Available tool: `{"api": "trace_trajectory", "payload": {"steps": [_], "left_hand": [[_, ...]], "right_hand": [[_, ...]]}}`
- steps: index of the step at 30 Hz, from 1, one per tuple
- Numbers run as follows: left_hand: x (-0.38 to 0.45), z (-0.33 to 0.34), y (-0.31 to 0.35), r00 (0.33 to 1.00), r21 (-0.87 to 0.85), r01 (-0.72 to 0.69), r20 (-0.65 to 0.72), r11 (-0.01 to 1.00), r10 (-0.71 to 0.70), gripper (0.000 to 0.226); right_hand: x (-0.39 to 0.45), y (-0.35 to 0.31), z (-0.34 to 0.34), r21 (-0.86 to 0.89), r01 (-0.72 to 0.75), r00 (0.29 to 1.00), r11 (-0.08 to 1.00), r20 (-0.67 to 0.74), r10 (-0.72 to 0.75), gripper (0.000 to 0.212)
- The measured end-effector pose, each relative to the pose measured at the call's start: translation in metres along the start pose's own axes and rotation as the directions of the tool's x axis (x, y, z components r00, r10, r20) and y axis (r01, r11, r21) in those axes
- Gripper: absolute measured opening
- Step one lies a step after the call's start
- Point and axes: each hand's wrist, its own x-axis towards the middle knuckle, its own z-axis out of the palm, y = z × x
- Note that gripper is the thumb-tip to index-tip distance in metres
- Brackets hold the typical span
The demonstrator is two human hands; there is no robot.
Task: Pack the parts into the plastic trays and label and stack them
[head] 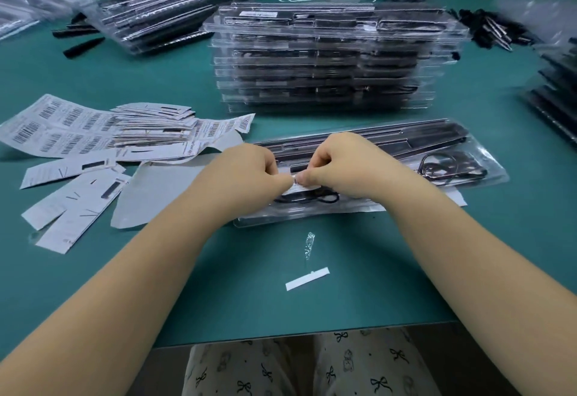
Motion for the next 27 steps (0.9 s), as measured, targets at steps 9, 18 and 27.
{"api": "trace_trajectory", "payload": {"steps": [9, 18, 27], "left_hand": [[-0.001, 0.004, -0.01, 0.975, 0.233, -0.03, -0.206, 0.972, 0.08, 0.033], [0.012, 0.025, -0.013, 0.977, 0.281, -0.142, -0.114, 0.949, 0.18, 0.052], [0.006, 0.004, -0.019, 0.976, 0.203, -0.216, 0.012, 0.955, 0.218, 0.077]], "right_hand": [[-0.005, 0.016, 0.0, -0.148, 0.023, 0.984, 0.989, -0.171, -0.048, 0.045], [0.0, 0.027, 0.015, -0.206, 0.036, 0.953, 0.978, -0.288, -0.095, 0.022], [-0.005, 0.034, 0.013, -0.165, 0.151, 0.954, 0.975, -0.236, -0.188, 0.014]]}}
